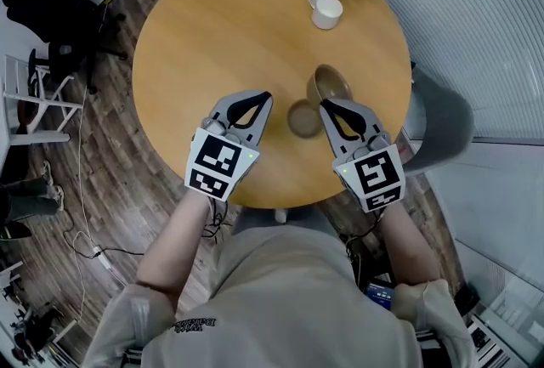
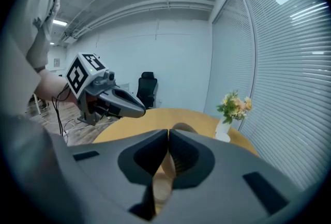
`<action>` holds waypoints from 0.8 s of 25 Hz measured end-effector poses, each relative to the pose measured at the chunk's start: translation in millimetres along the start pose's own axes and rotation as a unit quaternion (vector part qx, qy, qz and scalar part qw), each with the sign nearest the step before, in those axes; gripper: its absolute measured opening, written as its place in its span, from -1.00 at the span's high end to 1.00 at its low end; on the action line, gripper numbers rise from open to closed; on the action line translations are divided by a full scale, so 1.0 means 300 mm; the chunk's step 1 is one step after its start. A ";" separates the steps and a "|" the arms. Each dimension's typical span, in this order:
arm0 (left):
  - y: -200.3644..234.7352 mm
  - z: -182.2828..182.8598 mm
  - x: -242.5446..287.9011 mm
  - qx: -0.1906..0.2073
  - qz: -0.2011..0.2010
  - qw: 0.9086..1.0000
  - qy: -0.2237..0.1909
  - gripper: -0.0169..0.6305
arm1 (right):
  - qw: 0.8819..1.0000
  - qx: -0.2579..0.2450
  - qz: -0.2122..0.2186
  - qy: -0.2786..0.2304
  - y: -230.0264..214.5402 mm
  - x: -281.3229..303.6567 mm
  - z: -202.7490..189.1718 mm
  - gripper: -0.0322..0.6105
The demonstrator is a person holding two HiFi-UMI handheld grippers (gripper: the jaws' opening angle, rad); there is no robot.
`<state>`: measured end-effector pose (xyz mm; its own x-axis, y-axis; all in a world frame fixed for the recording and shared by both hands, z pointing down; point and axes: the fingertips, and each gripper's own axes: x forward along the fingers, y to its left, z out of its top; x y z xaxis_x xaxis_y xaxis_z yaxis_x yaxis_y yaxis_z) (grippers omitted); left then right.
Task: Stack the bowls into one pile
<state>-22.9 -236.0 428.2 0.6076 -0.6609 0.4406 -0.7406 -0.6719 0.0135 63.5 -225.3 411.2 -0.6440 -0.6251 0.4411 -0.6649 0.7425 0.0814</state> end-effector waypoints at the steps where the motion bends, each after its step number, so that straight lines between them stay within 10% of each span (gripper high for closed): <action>1: -0.003 -0.020 0.011 -0.002 -0.003 1.000 0.006 0.89 | 1.000 -0.001 0.003 0.008 0.007 0.014 -0.025 0.80; 20: -0.016 -0.340 0.118 -0.052 -0.018 0.995 0.089 0.89 | 0.988 -0.059 0.033 0.140 0.130 0.220 -0.488 0.80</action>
<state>-27.2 -222.0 535.3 0.5812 -0.5613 0.5891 -0.7506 -0.6495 0.1217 50.5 -202.4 574.4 -0.5433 -0.4962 0.6772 -0.5666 0.8119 0.1403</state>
